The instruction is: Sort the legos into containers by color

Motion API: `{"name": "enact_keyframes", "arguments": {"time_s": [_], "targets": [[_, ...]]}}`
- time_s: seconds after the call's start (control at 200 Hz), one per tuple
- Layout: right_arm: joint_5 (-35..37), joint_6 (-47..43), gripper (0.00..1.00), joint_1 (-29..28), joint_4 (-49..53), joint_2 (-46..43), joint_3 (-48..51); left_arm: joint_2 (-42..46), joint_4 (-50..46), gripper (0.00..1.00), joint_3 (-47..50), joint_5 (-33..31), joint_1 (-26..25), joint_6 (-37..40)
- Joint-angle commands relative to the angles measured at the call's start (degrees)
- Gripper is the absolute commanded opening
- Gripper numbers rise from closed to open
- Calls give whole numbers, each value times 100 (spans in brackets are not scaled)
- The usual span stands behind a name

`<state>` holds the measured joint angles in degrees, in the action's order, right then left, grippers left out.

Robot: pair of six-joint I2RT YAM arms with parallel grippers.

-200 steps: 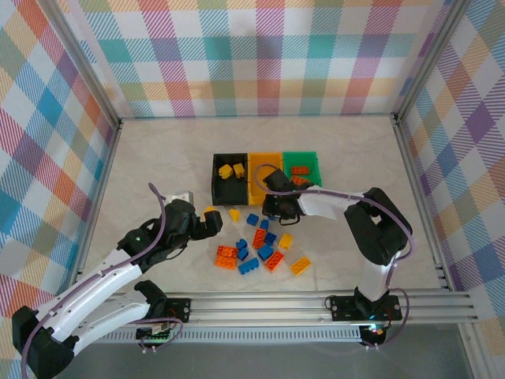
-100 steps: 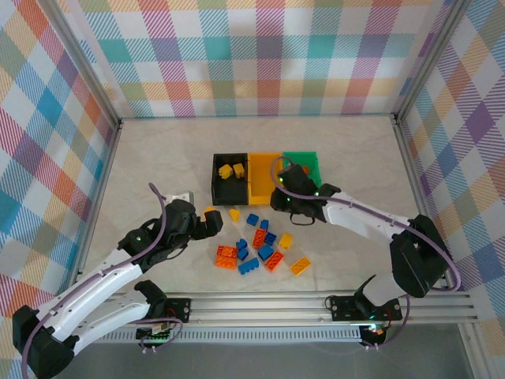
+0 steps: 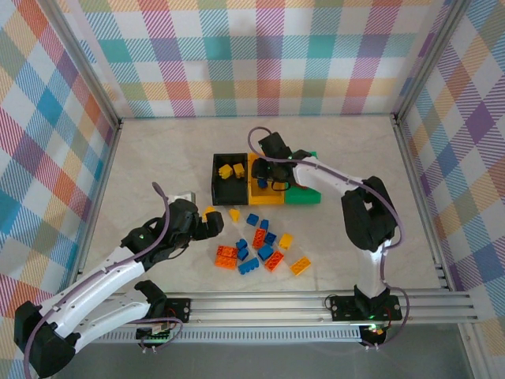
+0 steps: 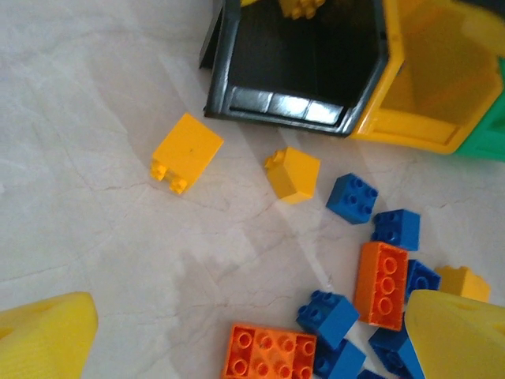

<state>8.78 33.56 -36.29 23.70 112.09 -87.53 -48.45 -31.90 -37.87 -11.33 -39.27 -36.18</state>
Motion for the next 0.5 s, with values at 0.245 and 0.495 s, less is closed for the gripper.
{"name": "enact_keyframes", "arguments": {"time_s": [0.245, 0.495], "targets": [[-678, 70, 81, -42, -161, -1564, 801, -1087, 2, 92, -310, -154, 82, 473], [-656, 484, 81, -52, -380, -2329, 1762, -3399, 456, 83, -1052, -902, 204, 1162]]}}
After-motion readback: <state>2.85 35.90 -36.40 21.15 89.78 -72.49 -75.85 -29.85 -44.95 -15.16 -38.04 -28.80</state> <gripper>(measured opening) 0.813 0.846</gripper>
